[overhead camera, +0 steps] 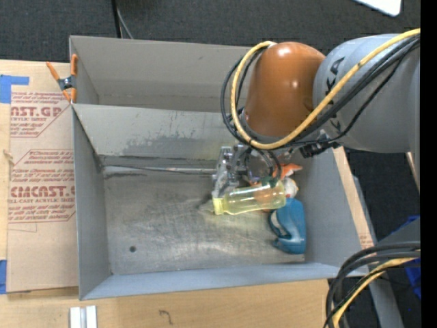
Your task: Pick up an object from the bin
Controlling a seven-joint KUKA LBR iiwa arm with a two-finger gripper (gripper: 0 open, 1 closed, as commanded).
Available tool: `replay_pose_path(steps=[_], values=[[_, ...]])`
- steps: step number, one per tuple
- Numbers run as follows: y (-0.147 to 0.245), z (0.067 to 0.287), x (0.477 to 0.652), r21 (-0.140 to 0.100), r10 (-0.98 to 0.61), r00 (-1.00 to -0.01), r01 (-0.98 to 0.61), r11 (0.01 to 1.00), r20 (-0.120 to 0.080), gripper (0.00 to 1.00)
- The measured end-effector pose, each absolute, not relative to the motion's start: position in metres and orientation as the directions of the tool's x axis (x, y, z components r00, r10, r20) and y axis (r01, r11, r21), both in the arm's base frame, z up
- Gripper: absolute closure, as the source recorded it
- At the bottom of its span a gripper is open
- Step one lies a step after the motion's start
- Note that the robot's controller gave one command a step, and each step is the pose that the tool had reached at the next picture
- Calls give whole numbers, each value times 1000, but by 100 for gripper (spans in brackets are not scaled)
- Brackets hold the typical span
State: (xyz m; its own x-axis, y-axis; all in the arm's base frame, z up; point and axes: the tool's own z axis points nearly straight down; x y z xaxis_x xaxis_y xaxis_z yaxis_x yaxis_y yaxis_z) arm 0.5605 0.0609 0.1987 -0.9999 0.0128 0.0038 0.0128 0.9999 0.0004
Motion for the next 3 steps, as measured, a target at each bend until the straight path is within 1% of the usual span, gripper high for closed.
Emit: replay_pose_path(steps=[1,2,3], values=[[69,212,576,3,14,-1000,14,1000,-21,100],[60,177,552,0,-70,-998,-70,998,1,100],[53,154,538,1,-90,-996,-90,996,-3,100]])
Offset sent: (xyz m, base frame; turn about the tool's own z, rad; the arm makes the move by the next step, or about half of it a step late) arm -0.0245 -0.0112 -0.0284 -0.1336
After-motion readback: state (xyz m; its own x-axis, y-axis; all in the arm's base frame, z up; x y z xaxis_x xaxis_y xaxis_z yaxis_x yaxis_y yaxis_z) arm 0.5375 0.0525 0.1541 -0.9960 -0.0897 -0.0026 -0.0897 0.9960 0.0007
